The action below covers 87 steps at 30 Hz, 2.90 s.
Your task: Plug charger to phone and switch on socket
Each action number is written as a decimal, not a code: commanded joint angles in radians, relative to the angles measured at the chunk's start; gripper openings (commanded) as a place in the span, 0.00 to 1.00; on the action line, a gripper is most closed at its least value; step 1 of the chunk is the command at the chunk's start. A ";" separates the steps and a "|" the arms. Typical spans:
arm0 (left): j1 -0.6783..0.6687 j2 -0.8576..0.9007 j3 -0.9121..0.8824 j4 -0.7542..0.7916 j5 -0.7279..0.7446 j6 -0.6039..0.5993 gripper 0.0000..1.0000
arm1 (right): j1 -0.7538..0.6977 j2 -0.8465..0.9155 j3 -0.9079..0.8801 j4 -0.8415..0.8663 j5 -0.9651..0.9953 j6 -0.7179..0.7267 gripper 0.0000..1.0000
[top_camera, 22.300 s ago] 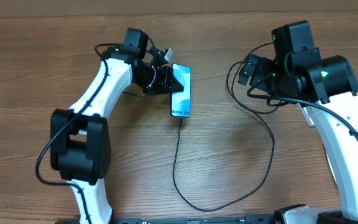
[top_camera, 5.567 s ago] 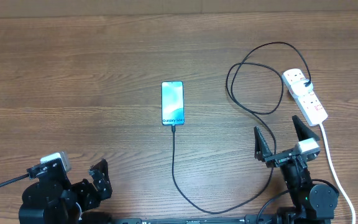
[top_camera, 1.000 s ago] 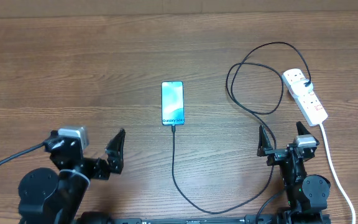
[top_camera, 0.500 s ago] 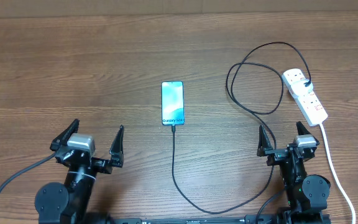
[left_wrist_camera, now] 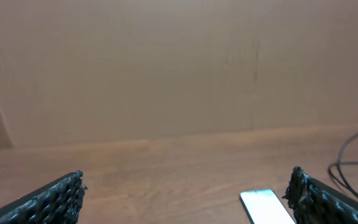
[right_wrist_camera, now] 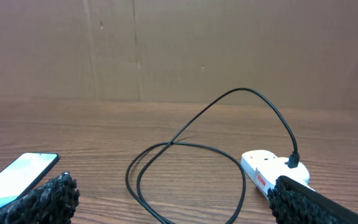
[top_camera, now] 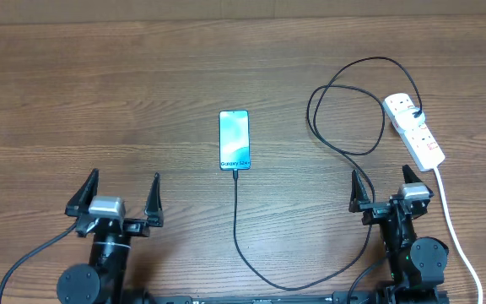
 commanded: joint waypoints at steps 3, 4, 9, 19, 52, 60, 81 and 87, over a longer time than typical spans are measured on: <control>0.007 -0.041 -0.039 0.020 -0.064 0.019 0.99 | 0.007 -0.011 -0.011 0.007 0.002 -0.001 1.00; 0.007 -0.041 -0.043 0.020 -0.067 0.019 0.99 | 0.008 -0.011 -0.011 0.007 0.002 -0.001 1.00; 0.007 -0.041 -0.073 0.077 -0.079 0.019 1.00 | 0.007 -0.011 -0.011 0.007 0.002 -0.001 1.00; 0.007 -0.041 -0.181 0.265 -0.090 0.007 1.00 | 0.007 -0.011 -0.011 0.007 0.002 -0.001 1.00; 0.005 -0.041 -0.316 0.149 -0.250 -0.150 1.00 | 0.007 -0.011 -0.011 0.007 0.002 -0.001 1.00; 0.005 -0.041 -0.316 0.145 -0.233 -0.055 1.00 | 0.007 -0.011 -0.011 0.007 0.002 -0.001 1.00; 0.005 -0.041 -0.315 0.141 -0.217 -0.032 1.00 | 0.007 -0.011 -0.011 0.007 0.002 -0.001 1.00; 0.005 -0.041 -0.315 0.143 -0.216 -0.032 1.00 | 0.007 -0.011 -0.011 0.007 0.002 -0.001 1.00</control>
